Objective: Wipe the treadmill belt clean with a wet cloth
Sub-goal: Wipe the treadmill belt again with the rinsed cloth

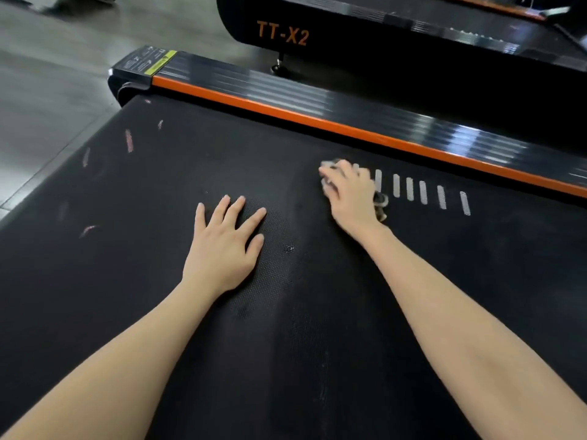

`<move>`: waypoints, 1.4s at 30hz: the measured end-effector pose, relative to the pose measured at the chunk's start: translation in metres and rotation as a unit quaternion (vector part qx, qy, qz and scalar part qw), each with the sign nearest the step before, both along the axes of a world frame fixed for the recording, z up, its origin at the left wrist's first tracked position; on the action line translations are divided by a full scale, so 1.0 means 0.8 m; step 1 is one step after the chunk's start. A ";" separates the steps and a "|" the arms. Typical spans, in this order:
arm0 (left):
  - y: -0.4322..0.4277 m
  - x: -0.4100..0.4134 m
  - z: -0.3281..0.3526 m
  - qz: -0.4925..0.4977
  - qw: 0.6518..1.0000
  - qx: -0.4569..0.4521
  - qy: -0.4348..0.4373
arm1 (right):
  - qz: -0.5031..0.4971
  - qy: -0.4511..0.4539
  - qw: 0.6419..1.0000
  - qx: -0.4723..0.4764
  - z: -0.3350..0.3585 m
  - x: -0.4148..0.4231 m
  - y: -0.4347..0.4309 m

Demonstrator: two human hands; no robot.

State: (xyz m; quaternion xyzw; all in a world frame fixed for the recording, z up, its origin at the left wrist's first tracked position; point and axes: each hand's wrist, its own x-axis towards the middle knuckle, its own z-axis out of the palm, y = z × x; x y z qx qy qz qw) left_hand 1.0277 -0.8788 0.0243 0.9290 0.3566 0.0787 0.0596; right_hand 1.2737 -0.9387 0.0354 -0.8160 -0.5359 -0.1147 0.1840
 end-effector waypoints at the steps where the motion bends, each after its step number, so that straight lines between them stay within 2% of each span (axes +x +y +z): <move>1: 0.000 0.001 0.001 0.000 1.000 -0.004 0.004 | 0.049 -0.002 0.999 0.009 -0.001 -0.029 -0.020; 3: 0.001 0.002 0.002 0.001 1.000 -0.009 0.012 | 0.148 0.000 0.989 0.015 -0.006 -0.095 -0.080; 6: 0.000 -0.002 0.004 0.002 1.000 -0.009 0.016 | 0.274 0.035 0.960 -0.045 -0.006 -0.187 -0.192; 9: -0.004 -0.004 0.011 -0.004 1.000 -0.024 -0.002 | 0.348 0.026 0.935 -0.064 0.005 -0.178 -0.231; 11: -0.008 -0.009 0.019 -0.008 0.998 -0.043 -0.054 | 0.320 -0.013 0.946 -0.056 -0.002 -0.142 -0.205; 12: -0.010 -0.013 0.023 -0.003 0.995 -0.048 -0.090 | 0.264 -0.009 0.964 -0.042 -0.005 -0.124 -0.184; 14: -0.020 -0.030 0.029 0.020 0.990 -0.041 -0.137 | 0.102 0.051 0.993 -0.012 -0.004 -0.105 -0.147; 16: -0.033 -0.057 0.031 0.023 0.993 -0.024 -0.116 | 0.008 0.101 0.995 -0.008 -0.002 -0.115 -0.129; 17: -0.038 -0.073 0.029 0.007 0.996 -0.010 -0.090 | 0.015 0.106 0.994 -0.010 -0.001 -0.129 -0.130; 19: -0.045 -0.104 0.026 -0.028 0.999 0.010 -0.033 | 0.115 0.117 0.986 -0.024 0.003 -0.171 -0.151; 21: -0.048 -0.126 0.022 -0.040 0.999 0.005 0.011 | 0.226 0.158 0.960 -0.057 0.004 -0.217 -0.198; 23: -0.051 -0.138 0.013 -0.045 0.998 -0.010 0.031 | 0.267 0.221 0.932 -0.101 0.011 -0.245 -0.252; 25: -0.053 -0.143 0.006 -0.044 0.998 -0.011 0.032 | 0.259 0.258 0.923 -0.115 0.018 -0.245 -0.303; 29: -0.050 -0.144 0.002 -0.050 0.999 -0.008 0.016 | 0.178 0.348 0.909 -0.148 0.048 -0.232 -0.369; 33: -0.050 -0.144 0.001 -0.052 0.998 -0.018 0.003 | 0.119 0.435 0.889 -0.084 0.048 -0.284 -0.323; 37: -0.046 -0.146 -0.001 -0.060 0.998 -0.010 -0.001 | 0.133 0.462 0.873 -0.075 0.038 -0.343 -0.242; 40: -0.047 -0.147 -0.001 -0.062 0.998 0.008 0.014 | 0.148 0.458 0.870 -0.103 0.050 -0.339 -0.240; 41: -0.048 -0.147 0.000 -0.061 0.998 0.010 0.017 | 0.147 0.443 0.877 -0.117 0.054 -0.334 -0.245; 42: -0.049 -0.147 0.000 -0.061 0.998 0.009 0.021 | 0.150 0.396 0.898 -0.123 0.057 -0.330 -0.250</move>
